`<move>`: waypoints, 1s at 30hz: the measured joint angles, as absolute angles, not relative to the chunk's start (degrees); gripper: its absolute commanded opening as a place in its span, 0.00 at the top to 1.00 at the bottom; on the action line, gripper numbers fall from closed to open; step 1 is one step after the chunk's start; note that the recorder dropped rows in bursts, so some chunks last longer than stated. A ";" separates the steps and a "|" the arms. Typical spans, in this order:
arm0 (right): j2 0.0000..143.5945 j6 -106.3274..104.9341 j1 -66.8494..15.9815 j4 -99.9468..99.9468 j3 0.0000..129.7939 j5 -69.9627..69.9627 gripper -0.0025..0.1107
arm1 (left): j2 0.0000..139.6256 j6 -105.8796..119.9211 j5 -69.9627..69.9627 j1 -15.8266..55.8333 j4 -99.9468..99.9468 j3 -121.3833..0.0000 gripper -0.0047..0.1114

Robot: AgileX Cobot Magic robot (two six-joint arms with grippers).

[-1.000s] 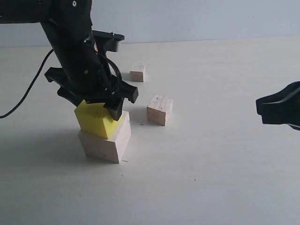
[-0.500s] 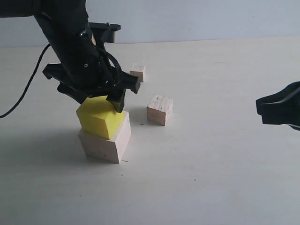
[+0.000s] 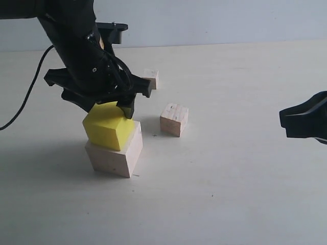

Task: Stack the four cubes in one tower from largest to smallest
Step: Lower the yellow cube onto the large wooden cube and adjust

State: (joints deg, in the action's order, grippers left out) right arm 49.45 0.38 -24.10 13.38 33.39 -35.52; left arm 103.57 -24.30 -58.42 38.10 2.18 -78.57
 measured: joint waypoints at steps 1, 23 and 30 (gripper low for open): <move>49.45 0.38 -24.10 13.38 33.39 -35.65 0.98 | 103.57 -24.80 -58.42 38.10 2.65 -78.57 0.37; 49.45 0.38 -24.10 13.38 33.39 -36.15 0.98 | 103.57 -20.58 -58.42 38.10 2.89 -78.57 0.37; 49.45 0.38 -24.10 13.38 33.39 -36.15 0.98 | 103.57 -19.25 -58.04 38.10 2.76 -78.57 0.37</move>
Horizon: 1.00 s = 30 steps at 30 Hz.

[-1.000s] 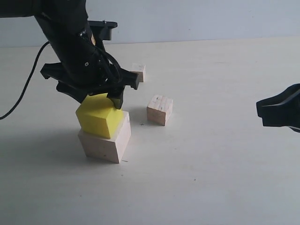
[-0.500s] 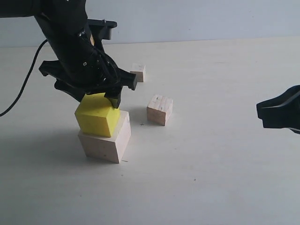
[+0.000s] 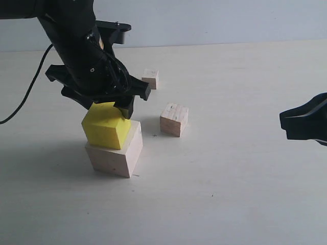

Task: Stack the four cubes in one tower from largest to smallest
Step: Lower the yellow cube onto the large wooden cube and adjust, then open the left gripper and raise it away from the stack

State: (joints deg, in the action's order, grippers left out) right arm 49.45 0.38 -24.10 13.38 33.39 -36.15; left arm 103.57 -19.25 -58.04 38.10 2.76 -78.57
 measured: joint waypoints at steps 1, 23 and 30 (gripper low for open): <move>49.45 0.38 -24.10 13.38 33.39 -36.15 0.98 | 103.57 -18.96 -58.04 38.10 2.64 -78.57 0.37; 49.45 0.38 -24.10 13.38 33.39 -36.15 0.98 | 97.36 -16.96 -59.22 38.10 1.11 -78.57 0.33; 49.45 0.38 -24.10 13.38 33.39 -36.15 0.98 | 95.13 -17.84 -64.55 38.10 6.07 -78.57 0.51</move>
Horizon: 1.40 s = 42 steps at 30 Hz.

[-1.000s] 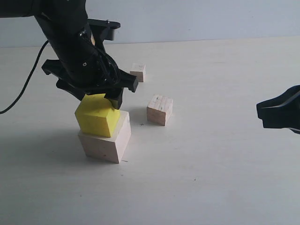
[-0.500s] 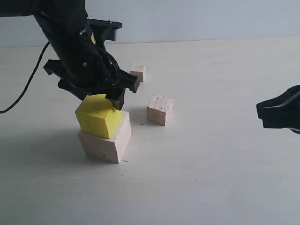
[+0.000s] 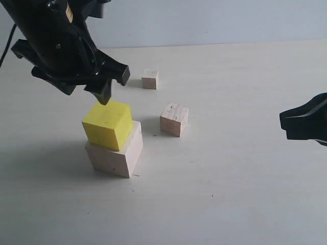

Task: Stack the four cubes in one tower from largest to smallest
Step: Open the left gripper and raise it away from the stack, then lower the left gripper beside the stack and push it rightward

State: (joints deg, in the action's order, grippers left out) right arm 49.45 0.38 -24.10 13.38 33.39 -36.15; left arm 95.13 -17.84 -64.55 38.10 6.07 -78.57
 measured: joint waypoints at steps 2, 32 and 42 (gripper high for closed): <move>49.45 0.38 -24.10 13.38 33.39 -36.15 0.98 | 95.10 -17.96 -67.27 38.10 8.25 -78.57 0.57; 49.45 0.38 -24.10 14.45 33.39 -35.78 0.98 | 77.60 -15.48 -48.51 38.10 2.19 -44.45 0.96; 49.45 0.38 -24.10 14.45 33.39 -35.78 0.98 | 77.48 -14.02 -18.65 37.89 -6.16 -28.69 0.96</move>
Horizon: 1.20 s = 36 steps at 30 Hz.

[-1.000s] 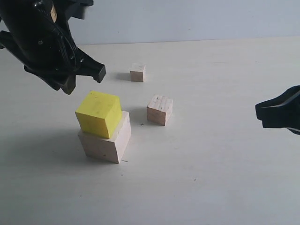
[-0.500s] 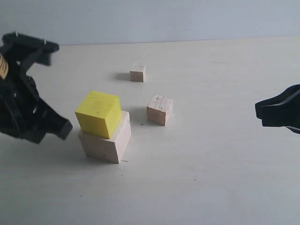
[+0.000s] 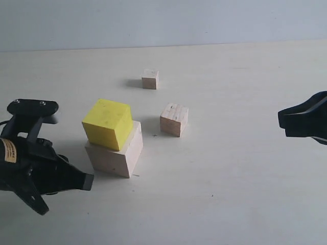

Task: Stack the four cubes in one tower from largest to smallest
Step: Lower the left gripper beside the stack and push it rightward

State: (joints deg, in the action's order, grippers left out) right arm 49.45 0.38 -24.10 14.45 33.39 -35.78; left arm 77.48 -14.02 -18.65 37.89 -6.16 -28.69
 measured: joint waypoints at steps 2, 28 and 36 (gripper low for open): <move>49.45 0.38 -24.10 14.45 33.39 -35.78 0.98 | 77.44 -14.02 -12.81 37.89 -7.76 -25.98 0.96; 49.45 0.38 -24.10 14.66 33.39 -34.30 0.98 | 85.38 -13.88 4.91 37.87 -8.77 -25.13 0.96; 49.45 0.38 -24.10 14.66 33.39 -33.56 0.98 | 89.48 -14.52 9.45 41.57 -8.54 -25.13 0.96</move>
State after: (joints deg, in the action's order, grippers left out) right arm 49.45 0.38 -24.10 14.66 33.39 -33.56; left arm 89.48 -14.52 9.45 41.57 -8.54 -25.13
